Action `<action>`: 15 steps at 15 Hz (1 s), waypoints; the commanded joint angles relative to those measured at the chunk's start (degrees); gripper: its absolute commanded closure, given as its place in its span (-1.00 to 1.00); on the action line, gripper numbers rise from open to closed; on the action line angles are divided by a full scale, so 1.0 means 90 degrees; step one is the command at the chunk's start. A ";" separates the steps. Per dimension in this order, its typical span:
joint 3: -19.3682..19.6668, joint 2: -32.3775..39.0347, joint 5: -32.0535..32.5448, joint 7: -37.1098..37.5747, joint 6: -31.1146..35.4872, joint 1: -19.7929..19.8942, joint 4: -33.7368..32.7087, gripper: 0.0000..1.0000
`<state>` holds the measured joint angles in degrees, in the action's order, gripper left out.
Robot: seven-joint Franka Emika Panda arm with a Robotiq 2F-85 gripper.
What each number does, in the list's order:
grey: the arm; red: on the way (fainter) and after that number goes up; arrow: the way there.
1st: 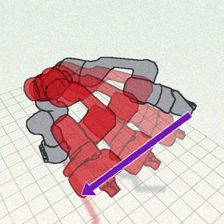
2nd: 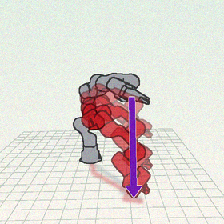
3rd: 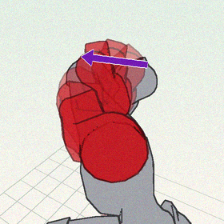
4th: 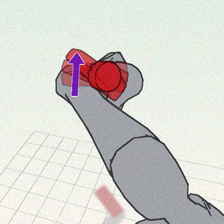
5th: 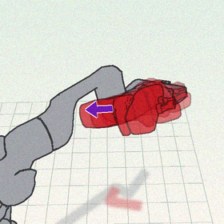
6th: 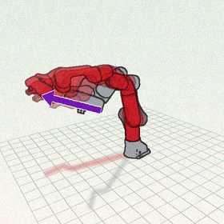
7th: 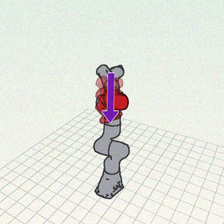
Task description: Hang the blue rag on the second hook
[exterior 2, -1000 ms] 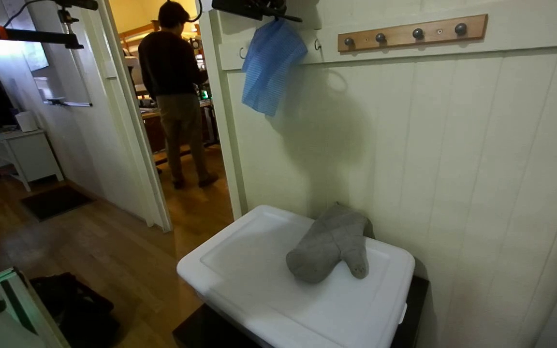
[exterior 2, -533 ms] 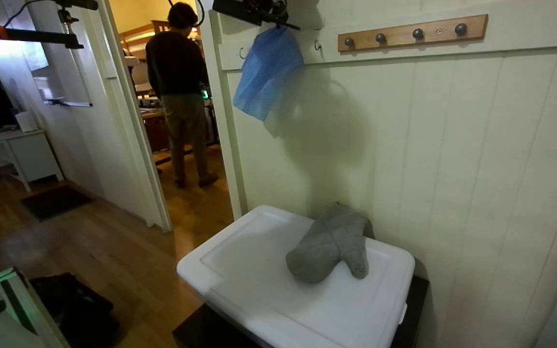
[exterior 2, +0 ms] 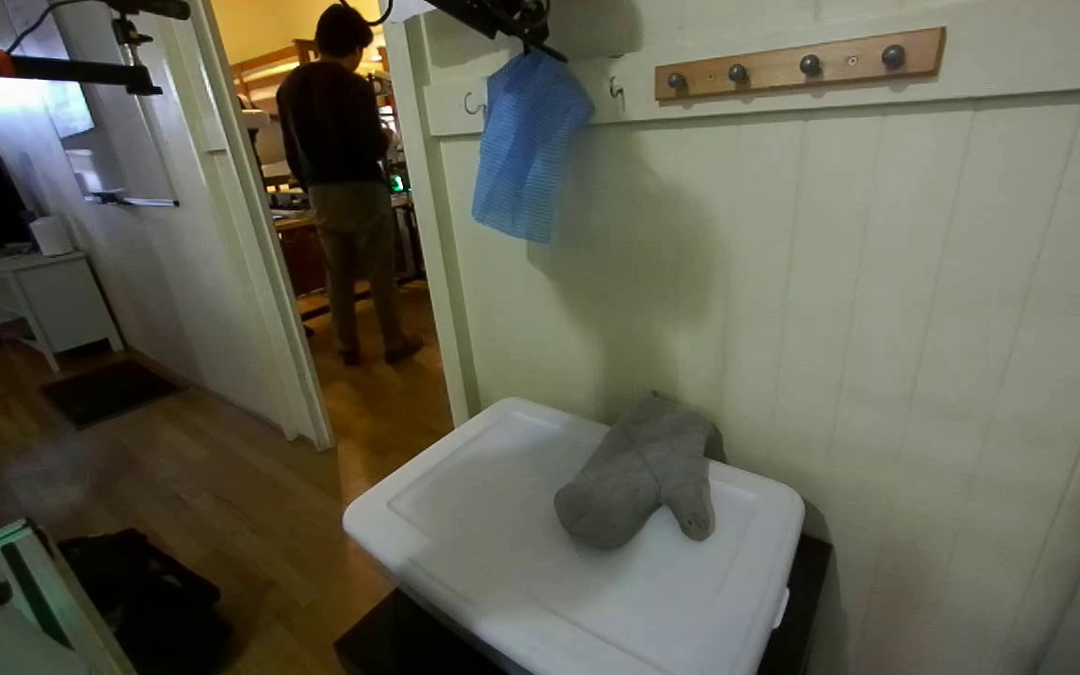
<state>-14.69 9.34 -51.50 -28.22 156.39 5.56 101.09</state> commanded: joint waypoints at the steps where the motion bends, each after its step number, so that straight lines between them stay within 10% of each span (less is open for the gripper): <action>1: 0.0018 0.0032 -0.0089 0.0237 -0.0445 0.0069 -0.0137 -1.00; 15: 0.0857 -0.0091 0.0592 0.1856 -0.1779 -0.0414 -0.0430 -1.00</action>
<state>-8.79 9.19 -47.69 -15.15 144.39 3.06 98.40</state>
